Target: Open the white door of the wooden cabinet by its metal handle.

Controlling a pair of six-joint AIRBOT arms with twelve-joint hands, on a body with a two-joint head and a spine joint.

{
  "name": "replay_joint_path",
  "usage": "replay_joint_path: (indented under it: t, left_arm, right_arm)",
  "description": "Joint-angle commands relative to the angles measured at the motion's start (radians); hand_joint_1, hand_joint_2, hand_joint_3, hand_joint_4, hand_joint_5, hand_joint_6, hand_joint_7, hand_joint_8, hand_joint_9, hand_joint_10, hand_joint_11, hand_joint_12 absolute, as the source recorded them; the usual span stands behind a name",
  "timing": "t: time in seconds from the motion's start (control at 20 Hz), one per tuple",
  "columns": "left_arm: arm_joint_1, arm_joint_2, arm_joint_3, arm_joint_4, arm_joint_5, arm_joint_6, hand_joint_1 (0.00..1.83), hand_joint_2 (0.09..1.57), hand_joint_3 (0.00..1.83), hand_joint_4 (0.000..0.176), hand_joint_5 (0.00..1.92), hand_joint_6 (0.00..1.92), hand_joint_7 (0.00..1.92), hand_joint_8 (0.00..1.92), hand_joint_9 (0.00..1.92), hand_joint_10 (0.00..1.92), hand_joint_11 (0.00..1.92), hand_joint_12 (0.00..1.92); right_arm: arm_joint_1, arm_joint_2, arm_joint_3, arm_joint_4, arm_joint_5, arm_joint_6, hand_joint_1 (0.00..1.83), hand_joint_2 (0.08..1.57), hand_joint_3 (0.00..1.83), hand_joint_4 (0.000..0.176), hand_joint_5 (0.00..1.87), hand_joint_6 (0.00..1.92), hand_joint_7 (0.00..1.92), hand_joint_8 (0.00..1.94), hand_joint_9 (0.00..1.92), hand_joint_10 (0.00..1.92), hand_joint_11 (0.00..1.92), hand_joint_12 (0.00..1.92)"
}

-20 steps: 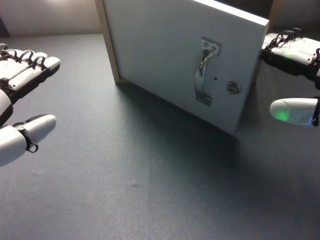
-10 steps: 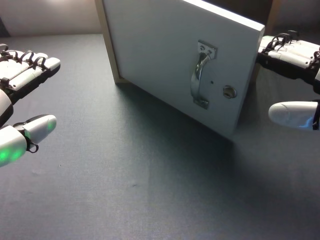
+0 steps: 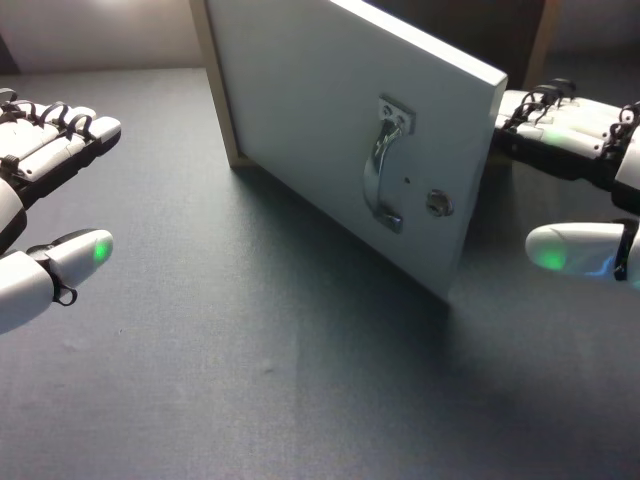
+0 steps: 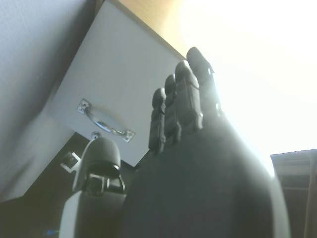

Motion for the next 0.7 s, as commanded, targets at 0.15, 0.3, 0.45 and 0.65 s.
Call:
replay_joint_path:
  t: [0.15, 0.3, 0.45, 0.65]
  left_arm:
    - [-0.001, -0.006, 0.002, -0.007, -0.128, -0.002, 0.0, 1.46, 0.0, 0.0, 0.12, 0.0, 0.14, 0.0, 0.14, 0.0, 0.0, 0.55]
    - [-0.001, -0.007, 0.003, -0.007, -0.127, -0.002, 0.0, 1.47, 0.0, 0.0, 0.12, 0.0, 0.14, 0.0, 0.15, 0.0, 0.0, 0.55]
    - [-0.001, -0.007, 0.002, -0.007, -0.126, -0.002, 0.0, 1.48, 0.01, 0.0, 0.12, 0.0, 0.14, 0.0, 0.15, 0.0, 0.0, 0.53]
    - [-0.001, -0.008, 0.002, -0.007, -0.125, -0.003, 0.0, 1.48, 0.0, 0.0, 0.11, 0.0, 0.12, 0.01, 0.16, 0.01, 0.0, 0.76]
  right_arm:
    - [0.007, -0.019, -0.001, 0.011, 0.12, 0.013, 0.01, 1.4, 0.0, 0.0, 0.0, 0.0, 0.0, 0.0, 0.0, 0.0, 0.03, 0.01]
    - [0.007, -0.035, 0.001, -0.003, 0.119, 0.014, 0.09, 1.41, 0.0, 0.0, 0.0, 0.0, 0.0, 0.0, 0.0, 0.0, 0.03, 0.01]
    - [0.007, -0.048, 0.002, -0.024, 0.115, 0.021, 0.15, 1.4, 0.0, 0.0, 0.0, 0.0, 0.0, 0.0, 0.0, 0.0, 0.0, 0.0]
    - [0.016, -0.07, 0.002, -0.057, 0.109, 0.041, 0.19, 1.38, 0.0, 0.0, 0.0, 0.0, 0.0, 0.0, 0.0, 0.0, 0.0, 0.0]
